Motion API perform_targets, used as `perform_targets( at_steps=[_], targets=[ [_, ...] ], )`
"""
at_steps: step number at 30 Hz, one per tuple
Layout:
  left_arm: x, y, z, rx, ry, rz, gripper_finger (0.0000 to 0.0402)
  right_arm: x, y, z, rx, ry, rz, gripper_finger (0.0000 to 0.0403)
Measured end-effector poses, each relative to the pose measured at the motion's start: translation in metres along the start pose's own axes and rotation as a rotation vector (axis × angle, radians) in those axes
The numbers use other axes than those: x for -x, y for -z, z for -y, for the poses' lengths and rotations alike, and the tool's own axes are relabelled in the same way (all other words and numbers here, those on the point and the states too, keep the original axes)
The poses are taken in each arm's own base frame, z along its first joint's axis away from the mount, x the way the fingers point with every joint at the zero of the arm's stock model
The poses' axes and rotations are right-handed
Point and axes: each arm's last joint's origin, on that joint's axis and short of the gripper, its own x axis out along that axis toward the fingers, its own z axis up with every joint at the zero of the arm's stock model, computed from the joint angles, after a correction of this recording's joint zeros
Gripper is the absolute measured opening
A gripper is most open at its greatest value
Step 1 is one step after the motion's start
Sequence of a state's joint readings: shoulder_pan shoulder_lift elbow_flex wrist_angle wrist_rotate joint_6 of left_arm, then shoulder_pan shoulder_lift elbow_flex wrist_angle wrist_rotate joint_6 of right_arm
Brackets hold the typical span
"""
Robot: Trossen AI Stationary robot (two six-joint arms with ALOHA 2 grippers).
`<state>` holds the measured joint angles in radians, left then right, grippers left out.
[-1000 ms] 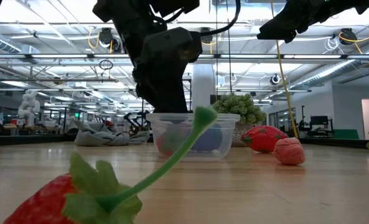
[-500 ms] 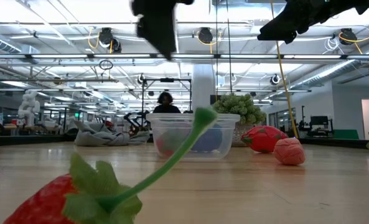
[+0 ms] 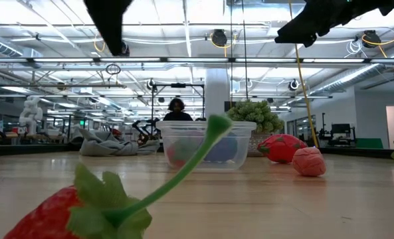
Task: Pick and placing Produce into tupperware
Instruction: Put the dragonfruit into the transparent bin
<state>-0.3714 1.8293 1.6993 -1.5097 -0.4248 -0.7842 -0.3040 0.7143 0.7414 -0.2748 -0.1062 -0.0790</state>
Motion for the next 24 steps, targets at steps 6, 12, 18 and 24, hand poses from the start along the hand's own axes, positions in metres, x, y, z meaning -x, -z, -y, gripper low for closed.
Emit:
perform_targets(
  at_steps=[6,12,18,24],
  targets=[
    [0.014,0.027,-0.014,0.075,-0.007,0.071,0.0198,0.000,-0.003,-0.020,0.099,-0.234,0.044,0.0183],
    [0.011,0.066,-0.039,0.196,-0.013,0.089,0.0198,0.009,-0.030,-0.035,0.253,-0.231,0.137,0.0183],
    [-0.001,0.092,-0.055,0.290,0.043,0.119,0.0198,0.029,-0.093,-0.042,0.378,-0.113,0.168,0.0183],
    [-0.009,0.100,-0.057,0.308,0.091,0.128,0.0198,0.012,-0.120,-0.046,0.358,-0.006,-0.195,0.0183]
  ],
)
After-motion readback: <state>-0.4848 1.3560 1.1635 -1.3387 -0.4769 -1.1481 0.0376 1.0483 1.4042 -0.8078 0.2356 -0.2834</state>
